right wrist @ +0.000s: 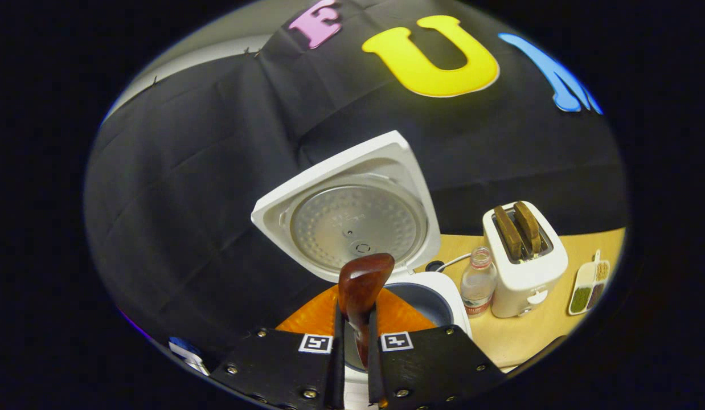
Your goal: Close the left gripper, press the button to open the rice cooker; take a wooden spoon from the chopstick holder with the right hand, scoop a spoonful of rice and pour it into the rice cooker, then put the wooden spoon back into the chopstick holder.
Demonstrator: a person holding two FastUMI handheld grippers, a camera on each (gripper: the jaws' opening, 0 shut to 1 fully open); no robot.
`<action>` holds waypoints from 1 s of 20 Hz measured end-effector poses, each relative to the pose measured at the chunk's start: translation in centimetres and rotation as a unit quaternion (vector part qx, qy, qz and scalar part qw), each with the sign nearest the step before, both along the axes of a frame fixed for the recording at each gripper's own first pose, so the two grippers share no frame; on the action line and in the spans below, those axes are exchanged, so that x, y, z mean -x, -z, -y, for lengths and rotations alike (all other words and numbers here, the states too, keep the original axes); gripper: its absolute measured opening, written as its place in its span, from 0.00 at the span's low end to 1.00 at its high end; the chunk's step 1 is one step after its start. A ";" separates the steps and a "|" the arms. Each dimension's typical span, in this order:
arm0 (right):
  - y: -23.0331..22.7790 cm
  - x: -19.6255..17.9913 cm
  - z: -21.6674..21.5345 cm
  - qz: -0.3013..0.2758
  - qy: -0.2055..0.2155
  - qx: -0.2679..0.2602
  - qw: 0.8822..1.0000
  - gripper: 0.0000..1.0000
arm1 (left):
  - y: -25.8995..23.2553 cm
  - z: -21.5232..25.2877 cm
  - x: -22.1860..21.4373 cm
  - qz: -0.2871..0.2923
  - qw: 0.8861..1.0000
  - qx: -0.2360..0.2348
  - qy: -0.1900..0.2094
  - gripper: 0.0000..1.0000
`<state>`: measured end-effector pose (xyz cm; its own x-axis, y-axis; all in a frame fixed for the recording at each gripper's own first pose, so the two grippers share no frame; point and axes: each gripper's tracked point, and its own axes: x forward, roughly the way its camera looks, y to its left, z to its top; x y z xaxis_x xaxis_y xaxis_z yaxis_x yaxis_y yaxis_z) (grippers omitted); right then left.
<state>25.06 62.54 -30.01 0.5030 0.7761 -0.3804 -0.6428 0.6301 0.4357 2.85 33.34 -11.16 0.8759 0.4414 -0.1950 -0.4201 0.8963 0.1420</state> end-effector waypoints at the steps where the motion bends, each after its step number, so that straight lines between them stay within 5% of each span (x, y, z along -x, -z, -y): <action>1: 0.3 0.2 -0.7 0.019 -0.014 0.018 1.000 0.17 | 0.4 -0.3 0.2 -0.001 1.000 0.002 -0.005 0.82; 9: 0.5 2.6 -3.3 0.190 -0.091 0.132 0.969 0.17 | 0.7 -1.8 1.0 -0.003 1.000 0.005 -0.031 0.82; 15: -1.0 2.6 -2.1 0.326 -0.075 0.185 0.924 0.17 | 0.8 -1.8 1.3 -0.002 0.999 0.013 -0.029 0.82; 17: -1.8 3.3 -1.1 0.301 -0.063 0.173 0.936 0.17 | 0.2 -1.8 1.2 0.003 1.000 0.011 -0.025 0.82; 20: -4.0 3.3 1.8 0.181 -0.009 0.090 0.979 0.17 | -0.6 -1.4 1.4 0.017 1.000 0.009 -0.013 0.82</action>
